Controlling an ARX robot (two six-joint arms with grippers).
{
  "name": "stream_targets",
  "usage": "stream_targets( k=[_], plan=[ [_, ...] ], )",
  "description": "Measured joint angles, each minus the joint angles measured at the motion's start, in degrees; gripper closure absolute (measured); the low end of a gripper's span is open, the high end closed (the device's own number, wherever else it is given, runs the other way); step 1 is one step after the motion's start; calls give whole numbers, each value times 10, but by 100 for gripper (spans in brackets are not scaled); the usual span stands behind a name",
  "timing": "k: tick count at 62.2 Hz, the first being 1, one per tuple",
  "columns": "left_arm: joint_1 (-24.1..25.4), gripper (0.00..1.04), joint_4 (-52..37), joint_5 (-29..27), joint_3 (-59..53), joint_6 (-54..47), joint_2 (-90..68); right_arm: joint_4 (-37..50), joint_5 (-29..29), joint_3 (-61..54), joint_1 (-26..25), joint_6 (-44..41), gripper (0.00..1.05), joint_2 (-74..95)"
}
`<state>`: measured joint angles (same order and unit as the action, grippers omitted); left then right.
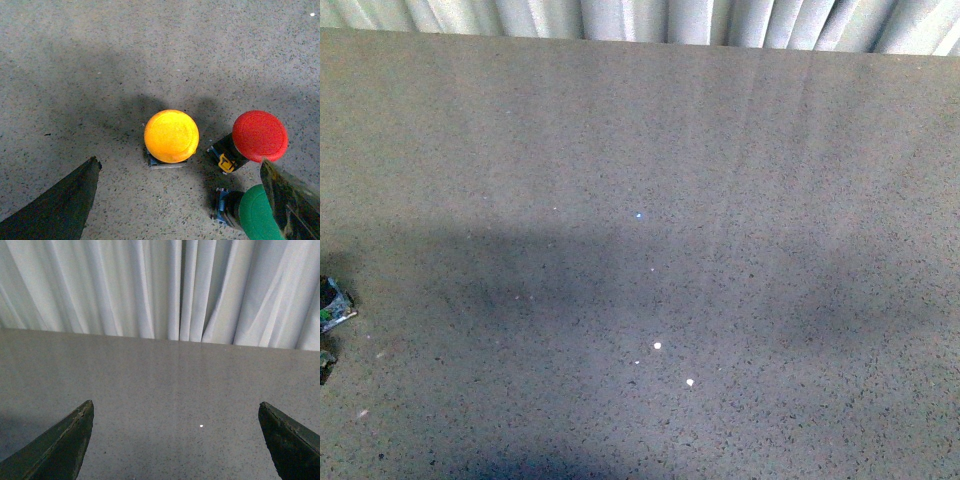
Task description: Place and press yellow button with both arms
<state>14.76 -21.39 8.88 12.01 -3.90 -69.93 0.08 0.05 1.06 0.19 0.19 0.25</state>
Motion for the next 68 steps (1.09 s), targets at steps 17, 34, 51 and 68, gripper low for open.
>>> stream_targets(
  k=[17, 34, 51, 68],
  plan=[
    [5, 9, -43, 6, 30, -37, -84, 0, 0, 0, 0, 0, 9, 0],
    [28, 9, -43, 14, 48, -40, -103, 0, 0, 0, 0, 0, 9, 0],
    [32, 9, -43, 16, 50, -41, -110, 0, 0, 0, 0, 0, 9, 0],
    [24, 9, -42, 15, 52, -42, -116, 0, 0, 0, 0, 0, 9, 0]
  ],
)
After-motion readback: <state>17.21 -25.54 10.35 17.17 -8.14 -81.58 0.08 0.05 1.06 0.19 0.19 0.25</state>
